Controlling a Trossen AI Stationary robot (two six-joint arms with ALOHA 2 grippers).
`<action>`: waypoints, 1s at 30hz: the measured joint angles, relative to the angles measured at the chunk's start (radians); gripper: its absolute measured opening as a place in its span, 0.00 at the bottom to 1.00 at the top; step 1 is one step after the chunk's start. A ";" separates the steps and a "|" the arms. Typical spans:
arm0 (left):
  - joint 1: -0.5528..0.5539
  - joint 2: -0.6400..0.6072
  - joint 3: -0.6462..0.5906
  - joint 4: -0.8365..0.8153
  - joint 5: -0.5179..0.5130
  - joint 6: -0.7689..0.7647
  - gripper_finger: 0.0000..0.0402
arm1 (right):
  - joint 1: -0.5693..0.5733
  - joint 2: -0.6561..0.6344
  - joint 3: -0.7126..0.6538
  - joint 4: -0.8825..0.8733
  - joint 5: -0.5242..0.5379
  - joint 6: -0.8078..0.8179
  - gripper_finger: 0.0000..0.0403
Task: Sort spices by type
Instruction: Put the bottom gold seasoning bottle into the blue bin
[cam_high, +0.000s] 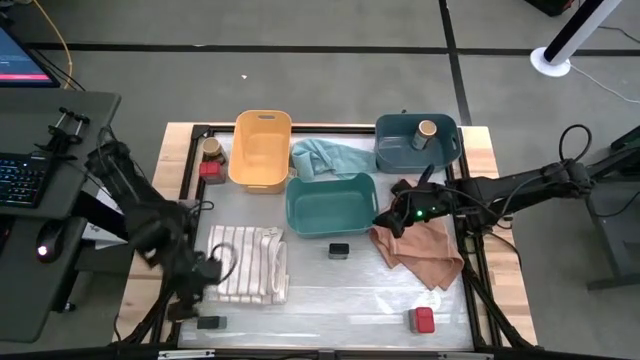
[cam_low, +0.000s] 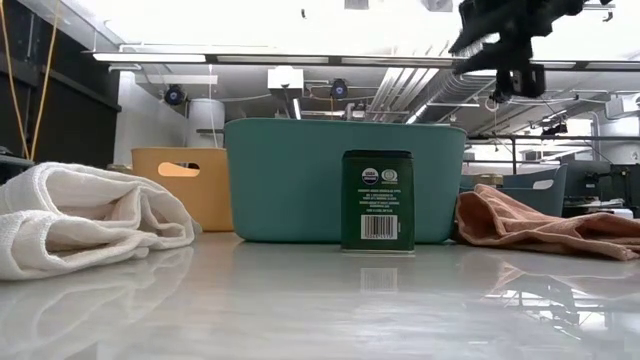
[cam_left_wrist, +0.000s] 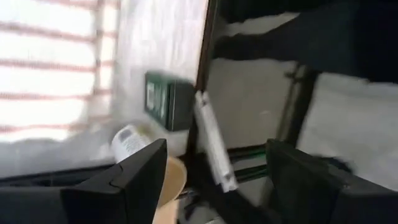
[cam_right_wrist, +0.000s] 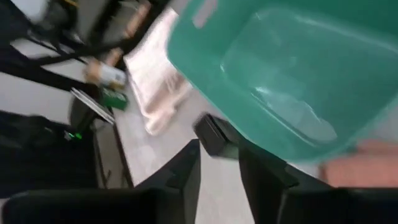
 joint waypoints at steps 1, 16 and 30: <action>-0.043 0.010 0.000 -0.013 -0.040 -0.014 0.65 | 0.000 0.000 0.000 0.029 0.016 -0.011 0.29; -0.273 0.148 0.000 -0.044 -0.183 -0.048 0.65 | -0.009 0.000 0.000 0.117 0.106 -0.043 0.36; -0.235 0.148 0.000 -0.068 -0.159 0.016 0.73 | -0.009 0.000 0.000 0.129 0.107 -0.045 0.36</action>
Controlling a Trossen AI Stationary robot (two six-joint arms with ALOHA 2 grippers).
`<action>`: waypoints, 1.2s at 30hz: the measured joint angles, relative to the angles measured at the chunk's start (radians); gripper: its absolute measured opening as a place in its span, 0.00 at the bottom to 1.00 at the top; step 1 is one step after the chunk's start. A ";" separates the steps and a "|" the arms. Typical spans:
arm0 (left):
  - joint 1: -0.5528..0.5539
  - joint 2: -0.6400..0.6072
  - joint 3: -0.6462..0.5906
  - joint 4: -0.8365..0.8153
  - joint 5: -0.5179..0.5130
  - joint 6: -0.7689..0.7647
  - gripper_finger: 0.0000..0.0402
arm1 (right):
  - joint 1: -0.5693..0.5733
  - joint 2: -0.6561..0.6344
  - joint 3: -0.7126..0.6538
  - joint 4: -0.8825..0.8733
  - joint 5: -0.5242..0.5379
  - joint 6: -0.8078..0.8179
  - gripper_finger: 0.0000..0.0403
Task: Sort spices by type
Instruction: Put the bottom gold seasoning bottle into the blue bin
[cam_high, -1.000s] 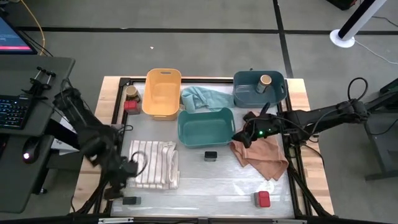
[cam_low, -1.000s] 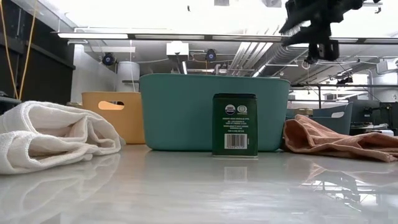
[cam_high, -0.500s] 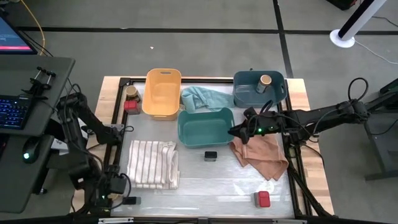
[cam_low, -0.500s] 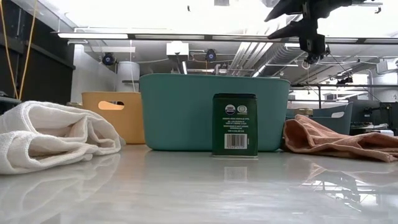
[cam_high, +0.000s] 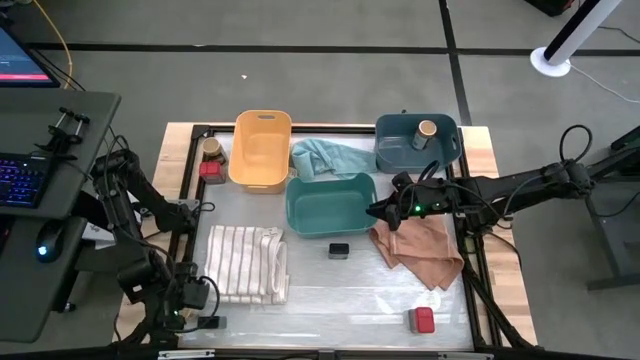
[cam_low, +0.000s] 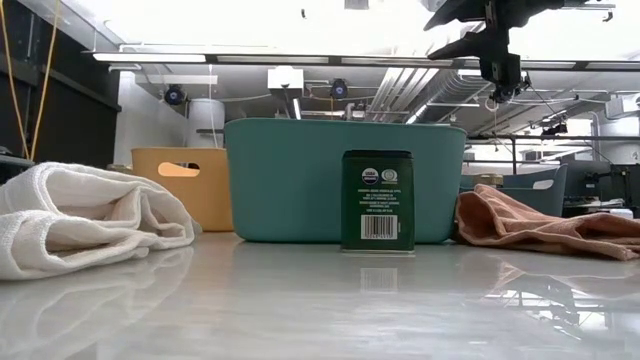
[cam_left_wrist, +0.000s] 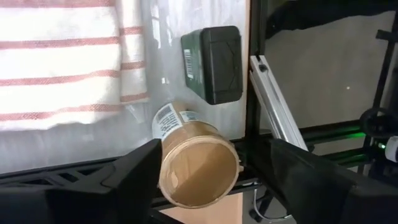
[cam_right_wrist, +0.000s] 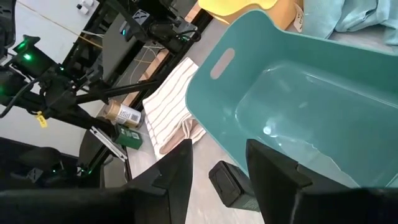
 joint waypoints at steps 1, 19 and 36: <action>0.000 0.000 0.000 -0.001 0.000 0.000 0.76 | 0.000 0.000 0.000 0.000 0.000 -0.003 0.36; -0.014 0.003 0.000 0.018 -0.007 -0.111 0.89 | 0.000 0.000 0.000 0.000 -0.005 -0.023 0.36; -0.015 0.140 -0.002 -0.039 0.073 -0.029 0.89 | 0.000 0.000 0.000 -0.001 -0.006 -0.025 0.36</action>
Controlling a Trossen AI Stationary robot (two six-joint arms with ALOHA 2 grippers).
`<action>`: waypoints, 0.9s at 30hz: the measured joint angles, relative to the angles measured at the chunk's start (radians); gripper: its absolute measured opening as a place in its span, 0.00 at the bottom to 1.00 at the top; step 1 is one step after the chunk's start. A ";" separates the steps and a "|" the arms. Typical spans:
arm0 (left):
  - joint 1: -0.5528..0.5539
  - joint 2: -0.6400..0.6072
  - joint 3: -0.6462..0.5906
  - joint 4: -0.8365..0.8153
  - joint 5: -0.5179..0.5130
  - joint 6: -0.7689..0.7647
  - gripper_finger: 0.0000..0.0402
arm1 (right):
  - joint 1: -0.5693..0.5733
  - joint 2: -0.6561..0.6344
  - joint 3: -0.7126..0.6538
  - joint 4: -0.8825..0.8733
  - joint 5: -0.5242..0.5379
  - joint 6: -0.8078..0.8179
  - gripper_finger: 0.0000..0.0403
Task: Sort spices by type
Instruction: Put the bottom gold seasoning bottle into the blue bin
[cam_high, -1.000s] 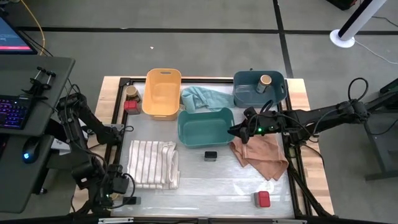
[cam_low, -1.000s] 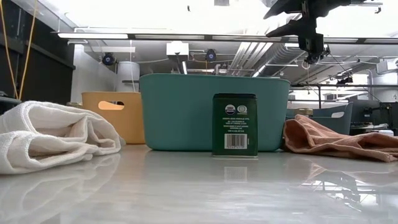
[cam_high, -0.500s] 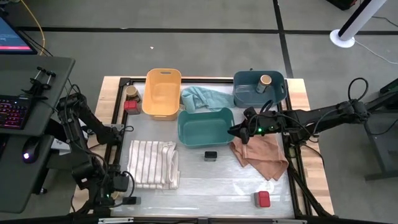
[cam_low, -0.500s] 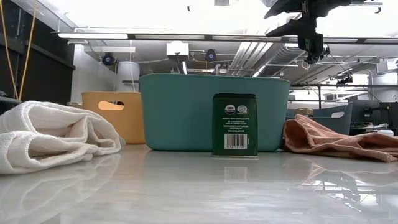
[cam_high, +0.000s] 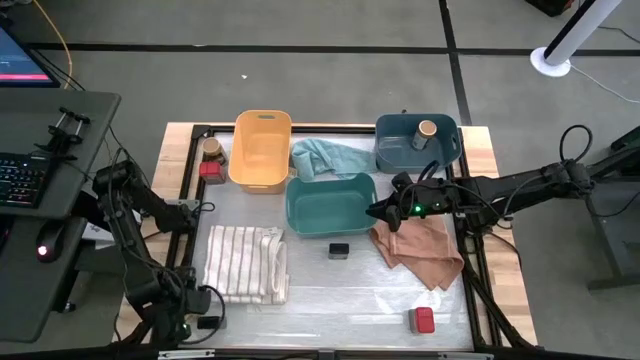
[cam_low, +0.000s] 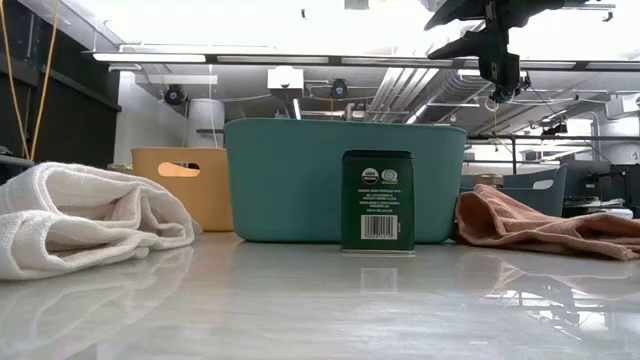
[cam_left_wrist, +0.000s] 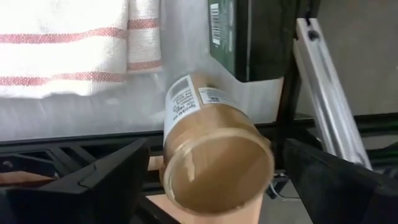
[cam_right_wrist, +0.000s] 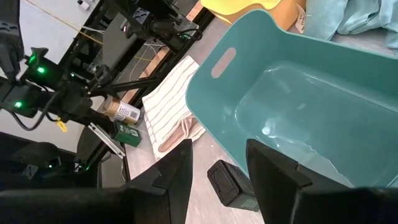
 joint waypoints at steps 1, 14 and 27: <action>-0.001 0.009 0.000 -0.001 0.000 0.000 0.89 | 0.000 0.000 0.000 0.000 0.000 0.000 0.36; -0.002 0.073 0.000 -0.008 0.069 -0.051 0.83 | 0.000 0.000 0.000 0.000 -0.001 0.000 0.36; 0.014 0.013 0.004 -0.079 0.080 -0.141 0.60 | 0.000 0.000 0.000 0.061 -0.027 0.000 0.36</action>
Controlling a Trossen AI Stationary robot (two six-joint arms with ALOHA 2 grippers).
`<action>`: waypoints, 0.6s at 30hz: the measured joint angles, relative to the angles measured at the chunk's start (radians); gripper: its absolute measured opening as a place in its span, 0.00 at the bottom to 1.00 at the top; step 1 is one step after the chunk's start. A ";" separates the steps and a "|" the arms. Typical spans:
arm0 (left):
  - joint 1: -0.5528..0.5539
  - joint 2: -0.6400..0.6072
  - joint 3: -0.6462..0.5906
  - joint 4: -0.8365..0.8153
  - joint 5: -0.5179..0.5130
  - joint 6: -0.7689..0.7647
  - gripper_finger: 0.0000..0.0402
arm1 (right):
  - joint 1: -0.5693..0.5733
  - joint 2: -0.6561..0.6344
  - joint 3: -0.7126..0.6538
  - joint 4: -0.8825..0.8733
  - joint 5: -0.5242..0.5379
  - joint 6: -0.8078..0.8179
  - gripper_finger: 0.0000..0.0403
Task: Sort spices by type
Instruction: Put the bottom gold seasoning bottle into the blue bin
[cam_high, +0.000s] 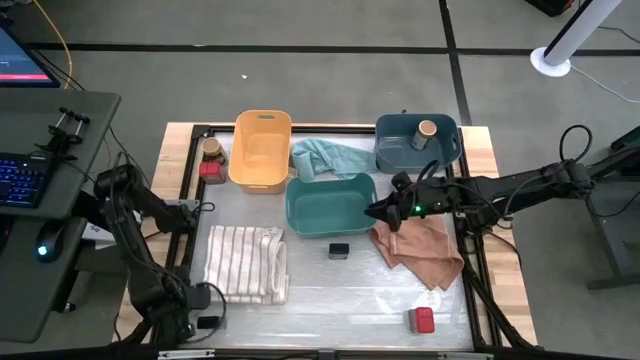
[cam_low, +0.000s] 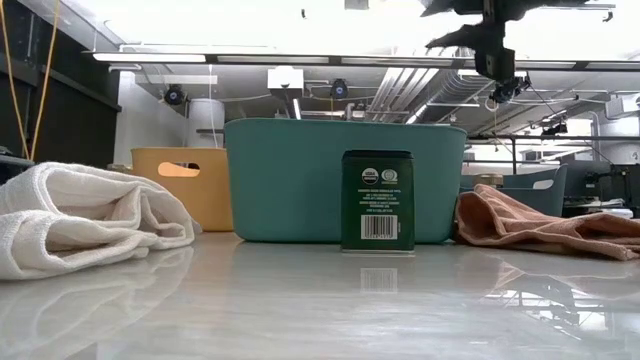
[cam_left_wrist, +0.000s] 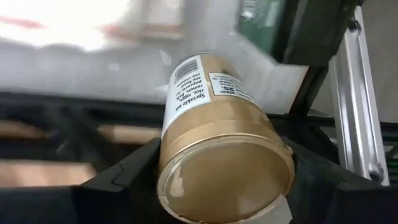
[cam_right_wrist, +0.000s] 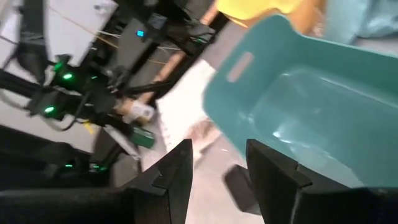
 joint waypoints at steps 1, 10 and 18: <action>0.004 -0.021 0.007 -0.034 -0.003 -0.014 0.60 | -0.001 0.000 0.000 0.022 -0.008 -0.002 0.36; 0.117 -0.263 0.127 -0.299 -0.255 -0.209 0.60 | -0.034 -0.010 0.000 0.273 -0.068 -0.111 0.36; 0.410 -0.343 0.172 -0.273 -0.469 -0.034 0.60 | -0.040 -0.011 0.000 0.578 -0.086 -0.245 0.36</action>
